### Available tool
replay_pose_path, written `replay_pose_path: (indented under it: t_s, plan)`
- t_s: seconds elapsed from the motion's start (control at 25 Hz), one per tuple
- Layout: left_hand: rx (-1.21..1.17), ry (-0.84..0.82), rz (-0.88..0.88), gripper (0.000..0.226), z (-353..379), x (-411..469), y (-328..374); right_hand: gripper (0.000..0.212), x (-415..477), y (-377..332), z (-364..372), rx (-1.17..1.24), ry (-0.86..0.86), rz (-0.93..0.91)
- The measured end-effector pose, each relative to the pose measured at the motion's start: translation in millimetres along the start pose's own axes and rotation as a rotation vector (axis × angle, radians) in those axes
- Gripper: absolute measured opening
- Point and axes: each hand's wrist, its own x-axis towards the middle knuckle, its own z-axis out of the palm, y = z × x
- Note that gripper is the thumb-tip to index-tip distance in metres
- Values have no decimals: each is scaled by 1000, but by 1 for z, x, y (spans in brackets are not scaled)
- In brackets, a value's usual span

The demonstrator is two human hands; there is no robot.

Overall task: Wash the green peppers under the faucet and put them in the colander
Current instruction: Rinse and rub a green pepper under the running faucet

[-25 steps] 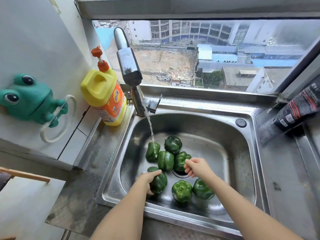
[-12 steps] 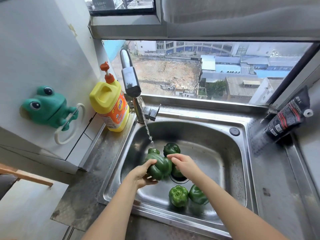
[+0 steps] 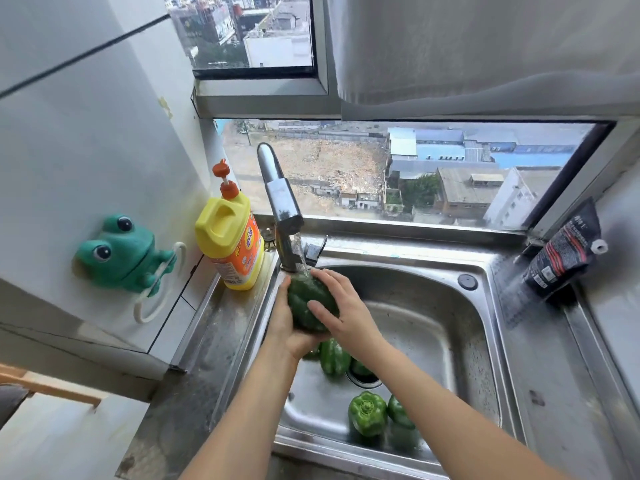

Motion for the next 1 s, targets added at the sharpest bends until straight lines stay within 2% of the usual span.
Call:
replay_pose_path:
  t_s: [0.08, 0.16, 0.24, 0.32, 0.36, 0.44, 0.6, 0.68, 0.76, 0.84, 0.92, 1.0]
  plan:
    - [80, 38, -21, 54, 7, -5, -1, 43, 4, -9, 3, -101, 73, 63]
    - [176, 81, -32, 54, 12, -12, -7, 36, 15, -18, 3, -193, 60, 228]
    - [260, 94, -14, 50, 15, -18, -16, 43, 28, -26, 0, -169, 0, 446]
    - [281, 106, -27, 55, 15, -20, -18, 44, 39, -33, -3, -196, -39, 555]
    - [257, 105, -65, 58, 16, -20, -14, 42, 43, -36, -4, -276, -53, 509]
    - [167, 71, -158, 56, 17, -19, 1, 34, 44, -42, -2, -455, -68, 283]
    - [-57, -14, -167, 24, 20, -20, 31, 41, 21, -30, -3, -481, 49, -301]
    - [-119, -48, -155, 28, 21, -18, 38, 44, 9, -18, -4, -509, 162, -424]
    - [-84, -62, -184, 41, 23, -17, 37, 42, 7, -18, -1, -484, 260, -434]
    - [14, -92, -206, 43, 24, -22, 33, 39, 15, -28, 2, -537, 338, -393]
    - [103, -94, -207, 43, 26, -26, 32, 39, 26, -47, 0, -534, 269, -167]
    - [169, -63, -145, 46, 28, -27, 31, 38, 38, -62, -4, -485, 106, 94]
